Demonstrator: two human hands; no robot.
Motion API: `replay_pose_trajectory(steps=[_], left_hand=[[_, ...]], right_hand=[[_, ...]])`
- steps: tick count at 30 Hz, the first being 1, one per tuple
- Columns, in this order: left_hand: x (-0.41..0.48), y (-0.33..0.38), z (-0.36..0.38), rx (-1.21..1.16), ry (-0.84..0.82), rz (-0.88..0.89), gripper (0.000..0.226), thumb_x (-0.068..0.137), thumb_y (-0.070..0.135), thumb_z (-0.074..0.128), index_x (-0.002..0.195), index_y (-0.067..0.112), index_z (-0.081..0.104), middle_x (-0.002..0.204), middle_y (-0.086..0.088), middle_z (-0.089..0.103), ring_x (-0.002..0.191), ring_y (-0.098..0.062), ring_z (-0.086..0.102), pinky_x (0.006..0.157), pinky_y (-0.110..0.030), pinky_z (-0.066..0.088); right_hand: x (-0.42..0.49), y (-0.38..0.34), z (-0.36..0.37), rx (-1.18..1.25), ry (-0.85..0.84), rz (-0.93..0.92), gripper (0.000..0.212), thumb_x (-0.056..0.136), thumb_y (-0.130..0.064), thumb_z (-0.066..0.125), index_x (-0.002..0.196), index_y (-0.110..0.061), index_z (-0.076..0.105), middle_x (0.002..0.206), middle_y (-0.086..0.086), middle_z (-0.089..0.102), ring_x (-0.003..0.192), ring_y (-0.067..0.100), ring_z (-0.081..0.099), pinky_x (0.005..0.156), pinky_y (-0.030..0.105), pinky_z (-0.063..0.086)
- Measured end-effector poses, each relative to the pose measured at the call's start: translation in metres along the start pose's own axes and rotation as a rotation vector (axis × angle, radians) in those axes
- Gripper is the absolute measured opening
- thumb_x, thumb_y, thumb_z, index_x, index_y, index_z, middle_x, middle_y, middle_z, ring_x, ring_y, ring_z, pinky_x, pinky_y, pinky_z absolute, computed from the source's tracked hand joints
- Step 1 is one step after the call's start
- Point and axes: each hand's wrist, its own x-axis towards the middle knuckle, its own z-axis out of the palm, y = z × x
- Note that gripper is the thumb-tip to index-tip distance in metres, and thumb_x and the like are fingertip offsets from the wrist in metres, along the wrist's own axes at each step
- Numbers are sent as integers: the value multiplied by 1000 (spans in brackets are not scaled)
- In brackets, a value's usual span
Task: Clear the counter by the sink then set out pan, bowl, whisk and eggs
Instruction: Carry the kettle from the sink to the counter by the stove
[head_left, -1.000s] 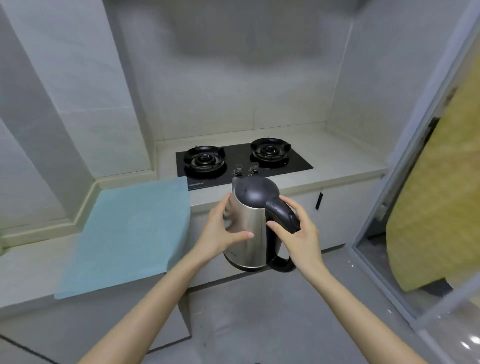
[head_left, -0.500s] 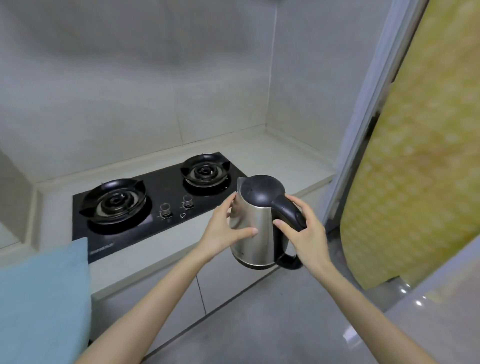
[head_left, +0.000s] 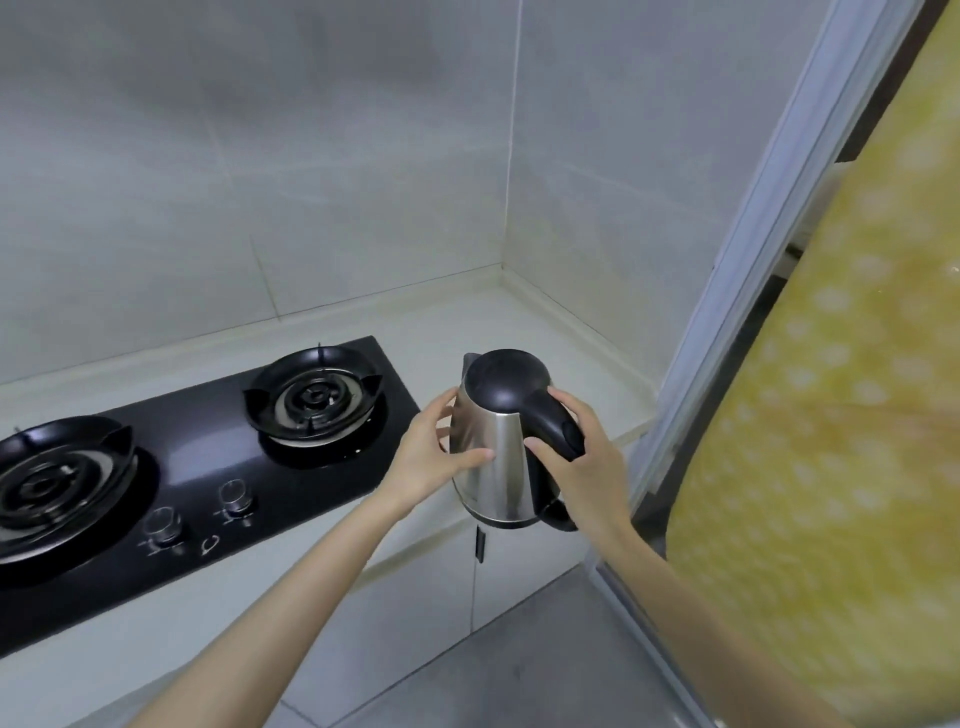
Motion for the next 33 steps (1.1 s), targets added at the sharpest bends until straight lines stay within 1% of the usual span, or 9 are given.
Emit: replay_pose_trajectory(steps=[3,7,11,13,17,20,26,30,33], left_hand=[[46,4,18,-2,49,-45,82,69,22,83,139,31,42,131,6,51,118,-13,52,99,-36,47],[103,3,35,-23,116,-86,75,73,17,81,138,23,44,123,5,53,112,-14,55,91,-23,46],[159,-17,44,-112,158,-206,67,76,20,78,136,27,48,127,-3,55,108,-19,61,92,-41,53],[187,-27,45,-144,161,-237,63,79,20,75,137,26,49,128,-5,56,112,-20,59,90,-43,54],[239,-38,42,-172,155,-257,53,87,17,66,136,25,49,128,-1,56,117,-21,57,95,-43,52],[280,-39,38,-180,132,-271,50,91,12,60,138,23,47,129,8,51,114,-17,59,98,-40,50],[354,-41,29,-227,24,-340,58,90,3,49,143,26,40,141,14,45,120,-9,51,105,-36,43],[397,-36,21,-265,-37,-405,60,92,0,43,145,27,36,134,15,42,110,-7,48,86,-21,47],[424,-36,16,-286,-43,-425,61,92,-1,41,145,28,35,143,13,38,122,-10,43,91,-25,40]], right_hand=[[53,18,-10,-4,-63,-10,54,84,-19,69,124,-49,47,117,-35,54,109,-11,51,87,13,41],[117,48,-13,0,-87,-16,54,84,-17,69,127,-43,48,121,-34,53,113,-9,50,93,17,42],[172,78,-5,21,-121,-10,54,84,-15,69,128,-40,49,123,-31,54,114,-5,52,96,25,44],[198,91,2,34,-134,0,55,84,-14,69,128,-40,49,123,-30,55,114,-3,53,97,27,44],[248,110,16,53,-129,33,55,84,-14,68,128,-41,50,120,-32,57,112,-5,54,93,21,42],[290,124,28,64,-126,59,56,86,-12,66,130,-41,47,122,-28,57,113,-4,54,95,23,43],[370,145,51,25,-138,49,60,87,-6,62,132,-42,42,126,-34,50,119,-2,50,99,25,41],[419,162,70,42,-137,64,61,87,-6,61,133,-41,41,130,-31,48,123,-2,47,102,27,39],[452,170,83,77,-118,79,62,87,-4,61,135,-38,40,133,-23,49,123,-1,47,102,25,38]])
